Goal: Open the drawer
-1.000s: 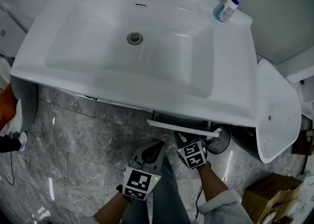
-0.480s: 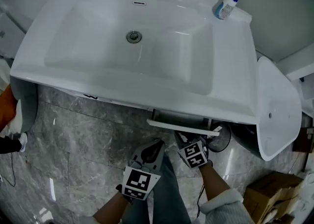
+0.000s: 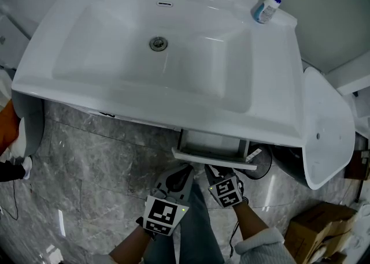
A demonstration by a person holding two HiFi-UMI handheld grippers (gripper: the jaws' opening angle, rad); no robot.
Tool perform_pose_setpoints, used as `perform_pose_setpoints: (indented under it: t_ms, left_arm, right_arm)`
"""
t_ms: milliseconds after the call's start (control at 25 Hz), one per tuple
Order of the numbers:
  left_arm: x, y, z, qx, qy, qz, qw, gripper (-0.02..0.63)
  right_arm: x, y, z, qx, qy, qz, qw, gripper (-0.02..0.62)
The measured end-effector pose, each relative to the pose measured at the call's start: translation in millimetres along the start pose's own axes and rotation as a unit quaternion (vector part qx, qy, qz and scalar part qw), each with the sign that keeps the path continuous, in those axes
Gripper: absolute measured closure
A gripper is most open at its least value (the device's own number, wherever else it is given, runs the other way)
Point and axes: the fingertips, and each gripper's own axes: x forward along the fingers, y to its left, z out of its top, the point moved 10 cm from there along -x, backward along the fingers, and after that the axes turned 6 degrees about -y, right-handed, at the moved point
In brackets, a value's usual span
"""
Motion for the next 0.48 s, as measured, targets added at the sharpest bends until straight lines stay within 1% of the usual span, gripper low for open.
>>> perform_pose_setpoints:
  t_ms: [280,480]
  left_arm:
    - [-1.0,0.6,-2.2,-0.002,0.003,-0.004,1.0000,0.588]
    - [-2.3,0.6,-3.0,-0.003,0.004,-0.005,1.0000,0.588]
  right_arm:
    - [-4.0,1.0,-2.1,-0.011,0.001,0.004,1.000,0.543]
    - [-6.8,5.2,-0.3,-0.023,0.008,-0.004,1.000,0.543]
